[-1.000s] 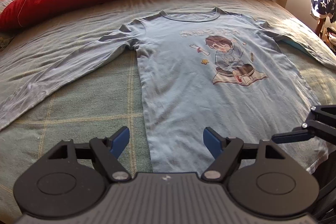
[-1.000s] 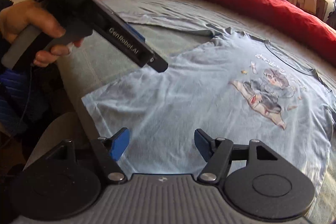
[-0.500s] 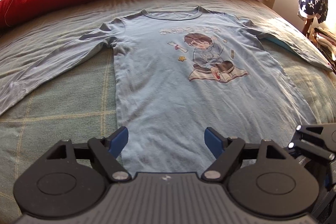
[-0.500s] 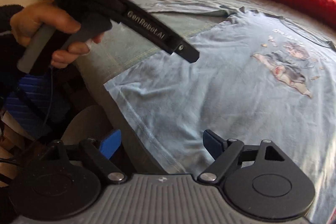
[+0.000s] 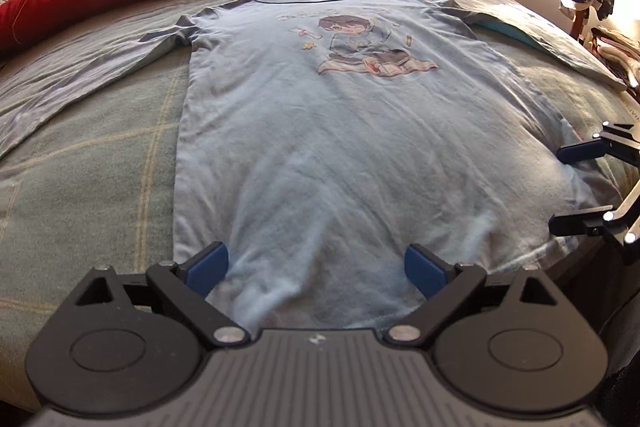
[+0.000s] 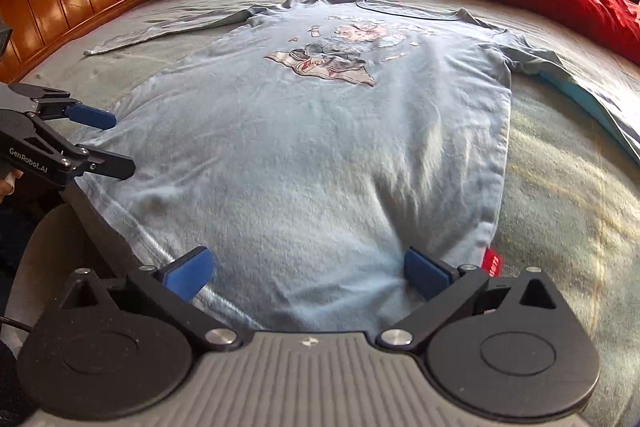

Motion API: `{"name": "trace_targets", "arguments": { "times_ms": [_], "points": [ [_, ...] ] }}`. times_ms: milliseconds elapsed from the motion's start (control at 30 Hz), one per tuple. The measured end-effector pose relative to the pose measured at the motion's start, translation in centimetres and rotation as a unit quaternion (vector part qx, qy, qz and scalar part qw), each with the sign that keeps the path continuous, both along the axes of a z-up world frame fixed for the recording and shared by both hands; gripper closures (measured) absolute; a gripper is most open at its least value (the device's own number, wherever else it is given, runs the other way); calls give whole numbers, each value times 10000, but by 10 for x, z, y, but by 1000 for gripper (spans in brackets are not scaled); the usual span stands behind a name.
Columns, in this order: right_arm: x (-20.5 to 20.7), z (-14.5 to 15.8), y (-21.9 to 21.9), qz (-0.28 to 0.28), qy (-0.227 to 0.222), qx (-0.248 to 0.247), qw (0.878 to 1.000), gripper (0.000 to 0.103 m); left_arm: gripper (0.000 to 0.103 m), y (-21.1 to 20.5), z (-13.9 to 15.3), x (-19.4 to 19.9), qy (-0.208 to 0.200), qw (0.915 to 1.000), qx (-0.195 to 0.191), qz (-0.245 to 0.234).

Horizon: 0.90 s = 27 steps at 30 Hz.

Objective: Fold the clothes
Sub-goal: 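Press the shirt hem flat with both open grippers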

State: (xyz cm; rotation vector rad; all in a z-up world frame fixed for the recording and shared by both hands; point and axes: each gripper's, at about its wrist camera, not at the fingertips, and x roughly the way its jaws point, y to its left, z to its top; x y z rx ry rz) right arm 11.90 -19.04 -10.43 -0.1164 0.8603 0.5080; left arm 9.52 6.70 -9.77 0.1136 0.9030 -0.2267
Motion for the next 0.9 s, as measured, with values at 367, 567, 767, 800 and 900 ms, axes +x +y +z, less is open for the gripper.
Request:
{"name": "trace_targets", "arguments": {
  "times_ms": [367, 567, 767, 800, 900],
  "points": [
    [15, 45, -32, -527, -255, 297, 9978, 0, 7, 1, 37, 11, -335, 9981, -471, 198],
    [96, 64, -37, -690, -234, 947, 9928, 0, 7, 10, 59, 82, -231, 9942, -1038, 145],
    [174, 53, -8, -420, 166, 1252, 9911, 0, 7, 9, 53, 169, -2, 9962, -829, 255],
    [185, 49, -1, -359, 245, 1258, 9911, 0, 7, 7, 50, 181, 35, 9964, -820, 220],
    [206, 32, 17, -158, 494, 1267, 9906, 0, 7, 2, 33, 207, 232, 9946, -1003, 104]
  ]
}}
